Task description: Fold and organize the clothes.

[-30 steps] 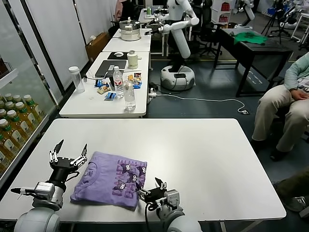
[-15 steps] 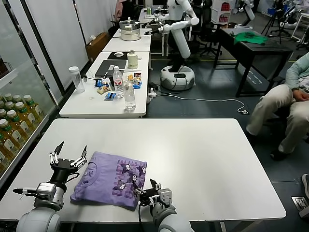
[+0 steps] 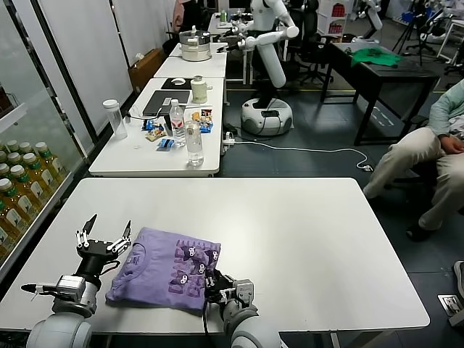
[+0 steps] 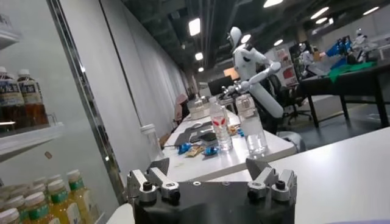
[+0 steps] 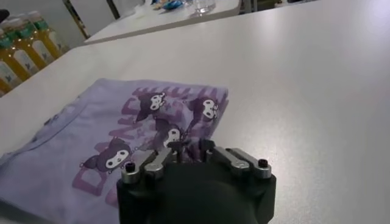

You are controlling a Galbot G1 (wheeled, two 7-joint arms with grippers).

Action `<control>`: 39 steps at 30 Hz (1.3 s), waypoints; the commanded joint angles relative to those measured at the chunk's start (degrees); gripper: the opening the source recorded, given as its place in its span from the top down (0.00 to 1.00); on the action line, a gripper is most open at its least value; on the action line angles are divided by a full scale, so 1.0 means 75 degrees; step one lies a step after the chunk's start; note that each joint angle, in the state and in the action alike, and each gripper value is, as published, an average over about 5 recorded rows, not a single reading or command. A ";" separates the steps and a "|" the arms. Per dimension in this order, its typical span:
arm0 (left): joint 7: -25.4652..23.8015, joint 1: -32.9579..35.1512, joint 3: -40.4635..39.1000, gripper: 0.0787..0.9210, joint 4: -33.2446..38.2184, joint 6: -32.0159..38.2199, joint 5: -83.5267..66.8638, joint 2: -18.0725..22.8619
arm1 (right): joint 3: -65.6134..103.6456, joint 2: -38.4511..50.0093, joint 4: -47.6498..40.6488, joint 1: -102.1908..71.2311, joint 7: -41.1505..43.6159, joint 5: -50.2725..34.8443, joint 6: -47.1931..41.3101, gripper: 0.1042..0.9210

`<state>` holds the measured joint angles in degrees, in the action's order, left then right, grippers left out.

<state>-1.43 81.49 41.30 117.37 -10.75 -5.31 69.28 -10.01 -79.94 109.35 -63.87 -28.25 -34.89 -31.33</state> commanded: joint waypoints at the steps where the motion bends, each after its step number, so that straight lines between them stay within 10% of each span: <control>1: -0.0028 -0.0002 0.0032 0.12 -0.0087 0.0290 0.0017 -0.0037 | 0.0338 0.0206 0.0383 0.0134 0.0318 0.0254 0.0163 0.86; 22: -0.0510 0.0006 -0.0207 0.12 -0.0659 0.1812 0.0472 0.0093 | 0.2798 0.1684 0.0772 -0.0316 0.2098 0.1389 0.0055 0.98; 39: -0.0936 -0.0139 -0.0322 0.12 -0.0761 0.2282 0.0539 0.0071 | 0.4177 0.1682 0.0963 -0.0549 0.2633 0.2993 0.1406 0.43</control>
<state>-6.57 80.91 39.03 112.24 3.96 -1.61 70.20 14.70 -67.06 117.39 -67.47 -12.09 -20.65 -27.11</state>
